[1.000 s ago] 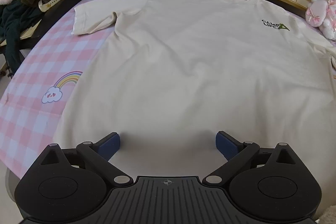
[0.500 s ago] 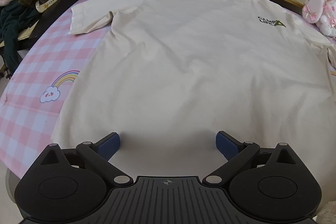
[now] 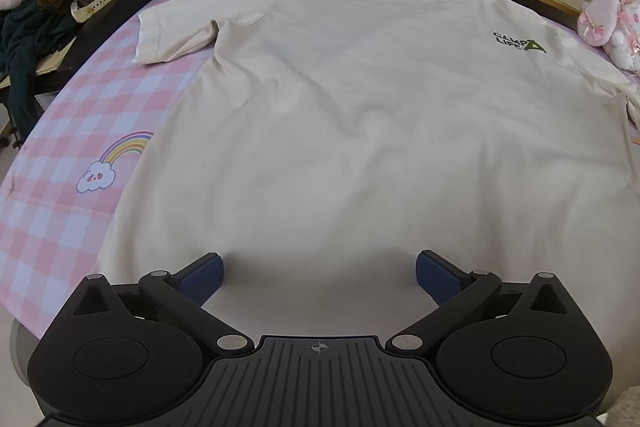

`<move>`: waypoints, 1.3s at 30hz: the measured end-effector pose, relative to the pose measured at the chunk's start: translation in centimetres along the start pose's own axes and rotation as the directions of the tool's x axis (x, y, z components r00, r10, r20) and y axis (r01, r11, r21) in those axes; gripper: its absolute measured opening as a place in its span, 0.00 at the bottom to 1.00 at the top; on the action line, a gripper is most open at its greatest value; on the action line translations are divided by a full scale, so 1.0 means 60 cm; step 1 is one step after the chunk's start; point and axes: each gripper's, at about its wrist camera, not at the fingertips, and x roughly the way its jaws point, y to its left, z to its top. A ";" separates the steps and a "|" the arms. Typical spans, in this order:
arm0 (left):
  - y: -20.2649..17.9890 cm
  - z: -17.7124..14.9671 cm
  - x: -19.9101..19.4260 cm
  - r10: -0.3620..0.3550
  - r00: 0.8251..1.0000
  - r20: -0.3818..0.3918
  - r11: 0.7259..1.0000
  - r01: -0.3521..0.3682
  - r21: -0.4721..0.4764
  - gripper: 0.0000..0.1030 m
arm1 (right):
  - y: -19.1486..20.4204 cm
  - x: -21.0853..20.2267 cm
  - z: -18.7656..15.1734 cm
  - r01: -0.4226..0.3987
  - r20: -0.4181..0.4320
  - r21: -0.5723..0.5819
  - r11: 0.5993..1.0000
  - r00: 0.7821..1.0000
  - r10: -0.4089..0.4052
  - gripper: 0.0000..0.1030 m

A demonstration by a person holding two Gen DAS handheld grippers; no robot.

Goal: Fold clothes

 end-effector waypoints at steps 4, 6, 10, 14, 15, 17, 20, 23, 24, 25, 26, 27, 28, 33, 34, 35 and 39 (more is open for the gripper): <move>0.001 -0.002 0.000 -0.002 1.000 0.008 1.000 0.002 0.002 1.00 | 0.001 -0.020 -0.018 0.035 0.040 -0.018 0.999 0.999 -0.034 0.40; 0.001 -0.003 0.001 -0.001 1.000 0.013 1.000 0.001 0.000 1.00 | 0.003 -0.037 -0.031 0.010 0.062 -0.007 1.000 0.998 -0.009 0.45; -0.001 -0.002 0.002 0.008 1.000 0.021 1.000 -0.007 -0.013 1.00 | 0.034 -0.076 -0.069 -0.040 0.099 -0.070 0.997 0.994 0.046 0.63; -0.004 0.000 0.003 0.019 0.999 0.031 0.999 -0.019 -0.030 1.00 | 0.077 -0.111 -0.109 -0.095 0.110 -0.155 0.983 0.987 0.113 0.70; -0.005 0.000 0.003 0.022 0.999 0.034 0.999 -0.021 -0.034 1.00 | 0.087 -0.117 -0.119 -0.102 0.110 -0.175 0.979 0.986 0.122 0.72; -0.005 -0.002 0.003 0.026 0.999 0.040 0.999 -0.025 -0.039 1.00 | 0.105 -0.131 -0.138 -0.113 0.112 -0.213 0.971 0.984 0.139 0.75; -0.005 -0.002 0.003 0.027 0.999 0.041 0.999 -0.025 -0.041 1.00 | 0.120 -0.145 -0.163 -0.124 0.112 -0.235 0.964 0.982 0.154 0.80; -0.003 0.002 0.003 0.028 0.999 0.027 0.999 -0.026 -0.046 1.00 | 0.129 -0.149 -0.188 -0.138 0.087 -0.238 0.961 0.983 0.163 0.83; -0.002 0.004 0.003 0.029 0.999 0.025 0.998 -0.028 -0.048 1.00 | 0.133 -0.149 -0.194 -0.136 0.079 -0.244 0.960 0.984 0.160 0.84; -0.002 0.004 0.001 0.031 0.999 0.031 0.998 -0.030 -0.050 1.00 | 0.136 -0.148 -0.199 -0.131 0.074 -0.254 0.958 0.985 0.155 0.86; -0.002 0.004 -0.001 0.033 0.999 0.036 0.998 -0.032 -0.051 1.00 | 0.140 -0.148 -0.203 -0.126 0.069 -0.264 0.956 0.986 0.149 0.86; -0.001 0.005 -0.002 0.034 0.998 0.044 0.998 -0.031 -0.053 1.00 | 0.143 -0.148 -0.207 -0.121 0.067 -0.273 0.954 0.987 0.144 0.89; 0.001 0.006 -0.005 0.029 0.998 0.054 0.998 -0.026 -0.054 1.00 | 0.144 -0.149 -0.209 -0.114 0.072 -0.278 0.954 0.988 0.139 0.92; 0.017 0.020 -0.011 0.007 0.996 0.090 0.997 0.000 -0.074 1.00 | 0.153 -0.154 -0.220 -0.086 0.091 -0.296 0.951 0.989 0.117 0.97; 0.021 0.024 -0.010 0.002 0.996 0.092 0.997 0.005 -0.074 1.00 | 0.155 -0.154 -0.221 -0.081 0.088 -0.294 0.952 0.990 0.112 0.97; 0.026 0.027 -0.009 -0.002 0.995 0.095 0.997 0.009 -0.072 1.00 | 0.156 -0.153 -0.223 -0.077 0.085 -0.291 0.954 0.991 0.106 0.97; 0.048 0.044 -0.008 -0.021 0.992 0.120 0.998 0.027 -0.053 1.00 | 0.170 -0.151 -0.228 -0.065 0.070 -0.264 0.962 0.994 0.087 0.97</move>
